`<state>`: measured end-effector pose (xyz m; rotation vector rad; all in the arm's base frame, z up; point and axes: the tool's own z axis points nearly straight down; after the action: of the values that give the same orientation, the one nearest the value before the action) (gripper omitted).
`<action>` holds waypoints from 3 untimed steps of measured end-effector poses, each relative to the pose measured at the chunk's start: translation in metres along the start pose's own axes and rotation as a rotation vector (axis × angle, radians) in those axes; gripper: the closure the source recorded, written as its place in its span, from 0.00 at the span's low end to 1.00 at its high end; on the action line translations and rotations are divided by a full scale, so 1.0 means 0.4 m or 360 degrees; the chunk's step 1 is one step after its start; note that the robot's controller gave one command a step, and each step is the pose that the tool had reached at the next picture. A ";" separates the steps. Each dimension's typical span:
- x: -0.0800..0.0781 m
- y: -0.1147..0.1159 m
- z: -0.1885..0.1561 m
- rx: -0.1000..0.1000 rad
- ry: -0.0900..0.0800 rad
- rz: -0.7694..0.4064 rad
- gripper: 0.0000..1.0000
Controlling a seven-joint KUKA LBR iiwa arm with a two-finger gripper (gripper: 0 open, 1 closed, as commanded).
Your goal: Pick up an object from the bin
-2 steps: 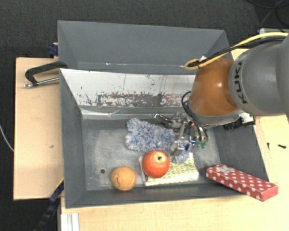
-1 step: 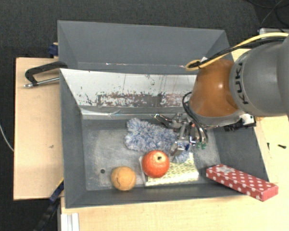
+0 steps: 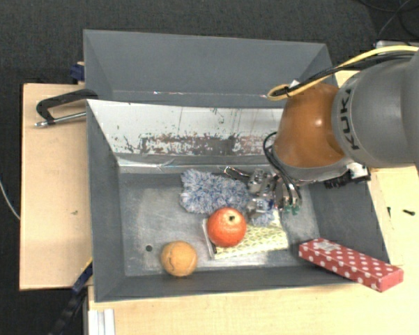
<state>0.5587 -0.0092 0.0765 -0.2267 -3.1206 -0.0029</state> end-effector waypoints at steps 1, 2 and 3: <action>0.000 0.000 0.000 0.0000 0.0000 0.0000 1.00; 0.002 0.000 -0.005 0.0000 0.0000 0.0000 1.00; 0.005 0.000 -0.039 0.0000 -0.0008 0.0001 1.00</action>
Offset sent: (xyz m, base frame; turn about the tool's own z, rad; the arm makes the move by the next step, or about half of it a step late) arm 0.0000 0.0001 0.0370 0.0000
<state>0.5571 -0.0090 0.0921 -0.2275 -3.1254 -0.0023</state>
